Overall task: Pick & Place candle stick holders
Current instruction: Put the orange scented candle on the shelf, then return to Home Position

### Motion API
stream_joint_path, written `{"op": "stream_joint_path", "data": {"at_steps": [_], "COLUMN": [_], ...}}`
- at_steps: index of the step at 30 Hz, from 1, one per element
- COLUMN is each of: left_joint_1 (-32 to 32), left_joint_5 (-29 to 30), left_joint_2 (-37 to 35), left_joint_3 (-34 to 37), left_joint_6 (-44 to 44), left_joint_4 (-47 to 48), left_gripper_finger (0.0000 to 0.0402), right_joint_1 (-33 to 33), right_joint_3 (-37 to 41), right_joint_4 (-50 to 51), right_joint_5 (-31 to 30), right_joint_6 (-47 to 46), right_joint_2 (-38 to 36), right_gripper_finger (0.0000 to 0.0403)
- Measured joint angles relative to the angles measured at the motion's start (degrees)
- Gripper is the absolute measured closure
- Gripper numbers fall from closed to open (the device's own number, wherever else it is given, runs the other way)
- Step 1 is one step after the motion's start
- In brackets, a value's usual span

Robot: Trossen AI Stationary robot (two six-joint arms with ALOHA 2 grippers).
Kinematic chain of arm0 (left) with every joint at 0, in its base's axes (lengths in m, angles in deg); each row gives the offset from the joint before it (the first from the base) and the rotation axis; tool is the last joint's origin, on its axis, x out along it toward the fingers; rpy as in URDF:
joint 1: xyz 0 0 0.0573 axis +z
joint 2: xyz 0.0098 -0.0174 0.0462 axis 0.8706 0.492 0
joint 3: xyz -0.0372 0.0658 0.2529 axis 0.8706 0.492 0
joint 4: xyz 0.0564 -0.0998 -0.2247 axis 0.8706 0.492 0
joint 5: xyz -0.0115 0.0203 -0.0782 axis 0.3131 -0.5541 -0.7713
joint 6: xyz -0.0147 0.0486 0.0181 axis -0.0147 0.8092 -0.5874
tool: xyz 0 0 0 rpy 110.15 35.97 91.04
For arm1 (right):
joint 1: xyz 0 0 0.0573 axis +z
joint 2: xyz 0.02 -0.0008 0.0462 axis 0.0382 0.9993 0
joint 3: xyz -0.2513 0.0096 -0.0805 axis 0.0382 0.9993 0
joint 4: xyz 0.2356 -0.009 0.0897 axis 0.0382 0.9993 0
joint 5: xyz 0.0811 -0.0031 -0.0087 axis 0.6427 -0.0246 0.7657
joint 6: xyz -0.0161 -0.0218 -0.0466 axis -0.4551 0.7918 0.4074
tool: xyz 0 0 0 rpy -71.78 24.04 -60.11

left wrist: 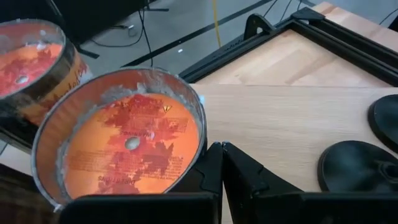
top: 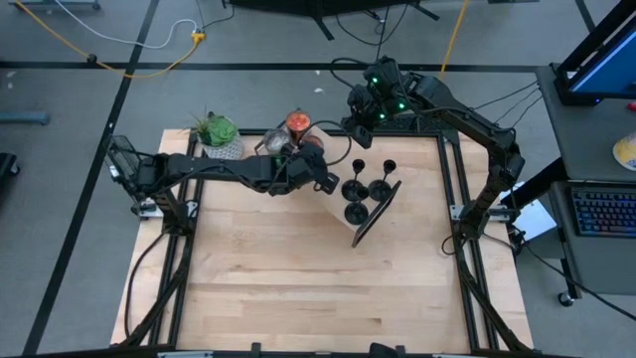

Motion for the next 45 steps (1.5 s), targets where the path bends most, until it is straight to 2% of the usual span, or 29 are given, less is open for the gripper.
{"op": "stream_joint_path", "data": {"at_steps": [12,15,17,23,27,31,36,45], "left_joint_1": [-0.5,-2.3,-3.6,-6.4,-6.9,-7.6,-8.1,-8.2], "left_joint_5": [0.0,0.3,2.5,9.7,9.9,9.3,5.8,0.8], "left_joint_2": [-1.4,-5.3,-8.6,-18.4,-22.7,-26.0,-31.4,-46.8], "left_joint_3": [0.1,0.1,0.0,0.0,0.1,0.6,7.0,25.3], "left_joint_6": [-2.2,-0.8,0.0,2.3,-0.2,-0.7,0.1,1.9], "left_joint_4": [-0.5,-2.2,-2.5,6.3,14.9,19.5,17.6,3.3], "left_gripper_finger": [0.0398,0.0391,0.039,0.0394,0.0392,0.0396,0.0397,0.0398], "right_joint_1": [0.0,0.0,0.0,-0.8,-1.9,-2.8,-3.3,-3.5], "right_joint_3": [0.0,0.0,0.0,0.0,0.0,1.0,7.7,26.9], "right_joint_4": [0.0,0.0,0.3,2.1,2.1,1.2,-3.8,-15.4], "right_joint_5": [0.0,0.0,0.0,-0.1,-0.1,0.0,0.1,0.2], "right_joint_6": [0.0,0.0,0.7,3.8,5.6,7.0,7.6,7.4], "right_joint_2": [0.0,0.0,0.0,-0.9,-3.5,-7.4,-15.0,-32.7], "right_gripper_finger": [0.0348,0.0349,0.0348,0.0353,0.0364,0.0378,0.0394,0.0402]}}
